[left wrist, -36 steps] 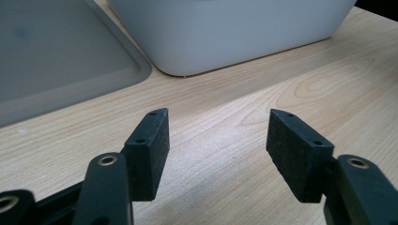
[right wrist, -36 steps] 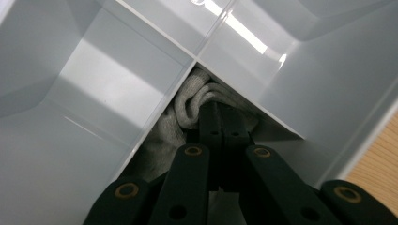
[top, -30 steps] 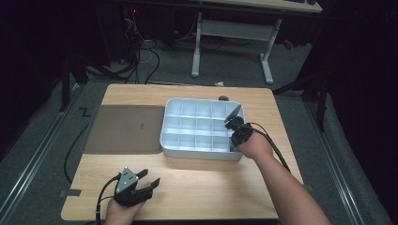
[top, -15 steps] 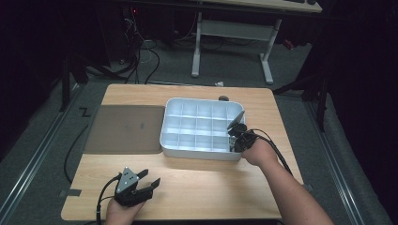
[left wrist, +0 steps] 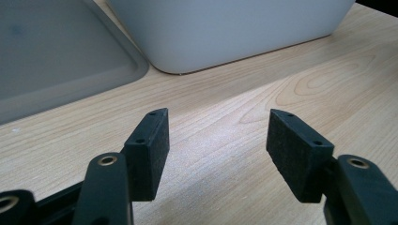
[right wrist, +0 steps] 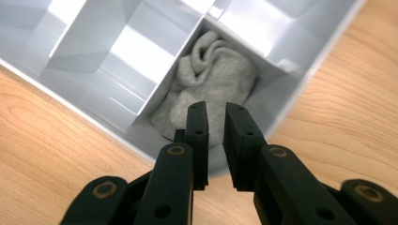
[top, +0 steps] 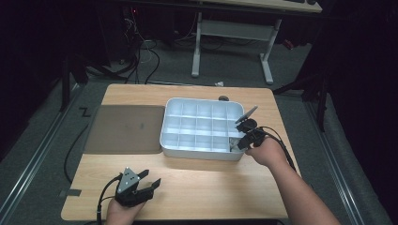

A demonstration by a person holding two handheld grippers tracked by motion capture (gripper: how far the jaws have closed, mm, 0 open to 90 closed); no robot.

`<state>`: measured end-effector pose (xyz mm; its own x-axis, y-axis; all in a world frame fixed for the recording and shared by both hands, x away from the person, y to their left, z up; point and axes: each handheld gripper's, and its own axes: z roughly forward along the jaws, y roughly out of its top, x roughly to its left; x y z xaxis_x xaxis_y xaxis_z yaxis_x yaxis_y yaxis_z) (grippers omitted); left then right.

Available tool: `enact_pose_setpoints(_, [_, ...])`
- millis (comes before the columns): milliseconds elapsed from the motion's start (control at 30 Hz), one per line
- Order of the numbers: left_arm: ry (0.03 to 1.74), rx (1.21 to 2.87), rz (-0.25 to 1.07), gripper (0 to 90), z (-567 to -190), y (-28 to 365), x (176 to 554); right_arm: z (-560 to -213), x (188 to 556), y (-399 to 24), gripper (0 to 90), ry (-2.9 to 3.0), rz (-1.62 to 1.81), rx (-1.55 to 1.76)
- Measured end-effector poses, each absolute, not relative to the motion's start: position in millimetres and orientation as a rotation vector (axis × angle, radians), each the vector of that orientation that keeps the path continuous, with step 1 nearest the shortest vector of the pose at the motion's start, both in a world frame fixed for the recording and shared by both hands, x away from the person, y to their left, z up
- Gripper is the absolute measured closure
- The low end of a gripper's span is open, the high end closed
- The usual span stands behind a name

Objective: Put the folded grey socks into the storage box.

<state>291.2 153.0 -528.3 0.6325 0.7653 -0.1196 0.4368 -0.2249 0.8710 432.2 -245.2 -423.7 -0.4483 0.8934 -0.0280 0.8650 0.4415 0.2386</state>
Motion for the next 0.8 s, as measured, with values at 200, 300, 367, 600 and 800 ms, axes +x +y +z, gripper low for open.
enact_pose_setpoints(200, [0.964, 1.862, 0.414, 40.5, -529, 153, 291, -412, 426, -253, 78.7, 2.505, 0.349, 1.568])
enact_pose_setpoints(300, [0.964, 1.865, 0.415, 40.5, -529, 152, 291, -409, 423, -256, 77.8, 2.486, 0.382, 1.562])
enact_pose_setpoints(367, [0.963, 1.867, 0.415, 40.5, -529, 152, 291, -407, 421, -258, 77.0, 2.478, 0.400, 1.560])
enact_pose_setpoints(600, [0.960, 1.871, 0.413, 40.5, -530, 151, 291, -405, 414, -264, 74.6, 2.449, 0.447, 1.537])
enact_pose_setpoints(800, [0.959, 1.873, 0.413, 40.5, -530, 150, 291, -402, 410, -267, 73.2, 2.421, 0.474, 1.529])
